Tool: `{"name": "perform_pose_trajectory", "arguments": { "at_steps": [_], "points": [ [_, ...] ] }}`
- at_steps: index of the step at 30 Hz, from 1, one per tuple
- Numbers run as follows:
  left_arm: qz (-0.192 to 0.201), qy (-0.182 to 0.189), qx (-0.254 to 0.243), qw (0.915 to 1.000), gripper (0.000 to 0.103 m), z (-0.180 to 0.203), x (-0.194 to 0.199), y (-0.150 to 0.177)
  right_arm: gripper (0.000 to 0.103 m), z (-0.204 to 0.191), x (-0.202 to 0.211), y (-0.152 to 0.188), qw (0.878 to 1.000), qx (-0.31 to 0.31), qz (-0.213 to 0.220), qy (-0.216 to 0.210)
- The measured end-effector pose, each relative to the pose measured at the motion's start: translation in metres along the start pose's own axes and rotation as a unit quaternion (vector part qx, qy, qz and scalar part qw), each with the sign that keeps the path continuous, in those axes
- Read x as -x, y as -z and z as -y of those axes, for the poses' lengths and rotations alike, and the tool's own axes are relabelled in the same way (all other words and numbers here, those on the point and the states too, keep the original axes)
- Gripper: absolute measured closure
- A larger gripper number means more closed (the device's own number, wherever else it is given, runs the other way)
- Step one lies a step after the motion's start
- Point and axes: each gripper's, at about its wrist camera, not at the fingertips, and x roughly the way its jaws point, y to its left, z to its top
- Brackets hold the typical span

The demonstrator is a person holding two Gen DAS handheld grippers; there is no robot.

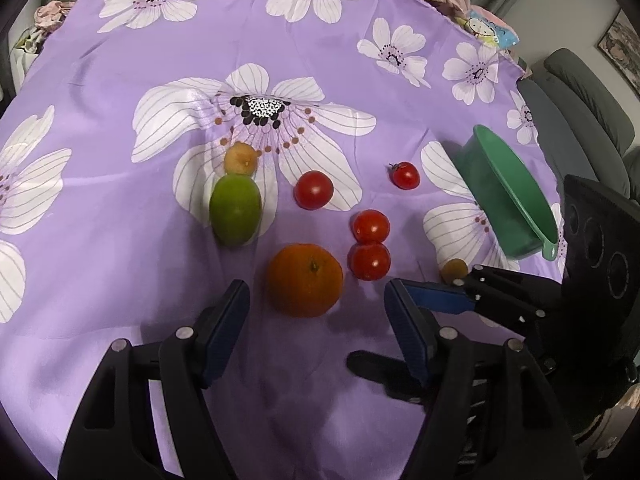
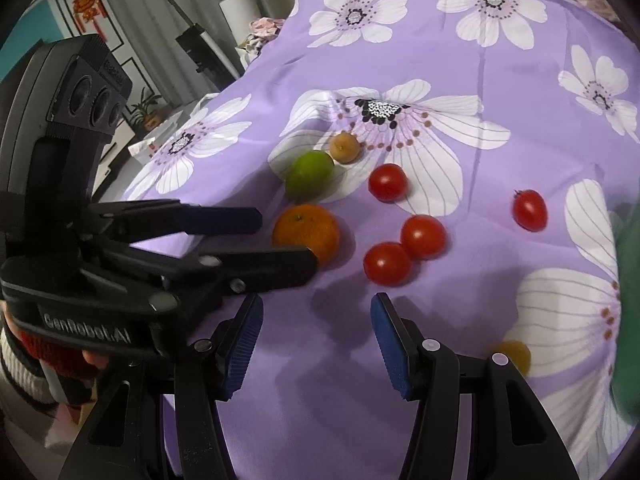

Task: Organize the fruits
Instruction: 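Grasp the second orange with the right tool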

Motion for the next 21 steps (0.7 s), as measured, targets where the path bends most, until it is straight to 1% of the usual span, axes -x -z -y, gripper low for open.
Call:
{"name": "perform_pose_trajectory", "arguments": {
  "at_steps": [2,6,8,10,16,21],
  "points": [
    [-0.003,0.0,-0.001,1.0,0.034,0.001,-0.003,-0.002,0.046,0.0,-0.006,-0.004,1.0,-0.003,-0.002,-0.007],
    [-0.005,0.0,0.001,1.0,0.038,-0.002,-0.005,-0.005,0.046,-0.001,-0.015,-0.01,1.0,0.0,-0.006,-0.015],
    [-0.006,0.003,0.003,1.0,0.042,-0.004,-0.006,-0.007,0.046,-0.002,-0.018,-0.013,1.0,0.001,-0.008,-0.016],
    [-0.008,0.001,-0.001,1.0,0.049,-0.004,-0.008,-0.008,0.046,-0.002,-0.021,-0.015,1.0,0.003,-0.01,-0.016],
    [-0.013,0.003,-0.006,0.9999,0.059,-0.006,-0.012,-0.008,0.046,-0.002,-0.028,-0.021,1.0,0.013,-0.017,-0.012],
    [-0.012,0.009,-0.004,0.9999,0.06,-0.009,-0.012,-0.01,0.046,-0.002,-0.034,-0.026,0.999,0.023,-0.021,-0.011]
  ]
}}
